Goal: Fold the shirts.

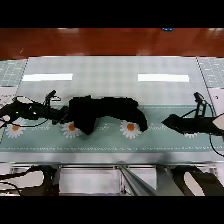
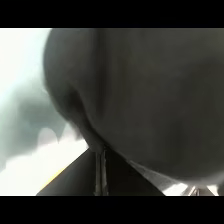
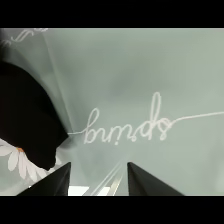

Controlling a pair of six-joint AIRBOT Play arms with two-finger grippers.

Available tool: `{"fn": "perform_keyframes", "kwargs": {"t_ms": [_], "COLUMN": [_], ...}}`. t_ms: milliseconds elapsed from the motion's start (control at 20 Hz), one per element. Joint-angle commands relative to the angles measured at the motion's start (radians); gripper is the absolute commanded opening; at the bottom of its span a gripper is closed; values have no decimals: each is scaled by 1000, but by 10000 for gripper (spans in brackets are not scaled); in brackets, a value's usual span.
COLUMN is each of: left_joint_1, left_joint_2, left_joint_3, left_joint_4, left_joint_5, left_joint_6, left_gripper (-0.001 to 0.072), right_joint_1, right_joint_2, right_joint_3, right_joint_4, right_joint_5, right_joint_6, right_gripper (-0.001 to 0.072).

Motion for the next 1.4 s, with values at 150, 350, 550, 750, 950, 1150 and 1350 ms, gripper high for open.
{"fn": "perform_keyframes", "kwargs": {"t_ms": [150, 350, 550, 750, 950, 1150, 1350], "left_joint_1": [28, 32, 38, 87, 167, 225, 255], "left_joint_2": [22, 27, 28, 51, 180, 352, 447], "left_joint_3": [48, 69, 81, 91, 163, 336, 612], "left_joint_4": [-5, -3, -3, -2, -3, -167, -240], "left_joint_5": [-62, -61, -61, -79, -90, -52, -37], "left_joint_6": [13, 13, 8, 8, -13, -36, -68], "left_gripper": [16, 16, 16, 16, 16, 16, 16], "right_joint_1": [211, 280, 339, 342, 341, 341, 342], "right_joint_2": [-191, -304, -414, -444, -444, -444, -442], "right_joint_3": [0, 1, 2, 96, 375, 811, 1319], "right_joint_4": [134, 259, 337, 388, 236, -77, -318], "right_joint_5": [-163, -259, -312, -292, -151, 41, 292], "right_joint_6": [-17, -101, -170, -283, -223, -24, 38], "right_gripper": [412, 412, 382, 25, 24, 24, 24]}}
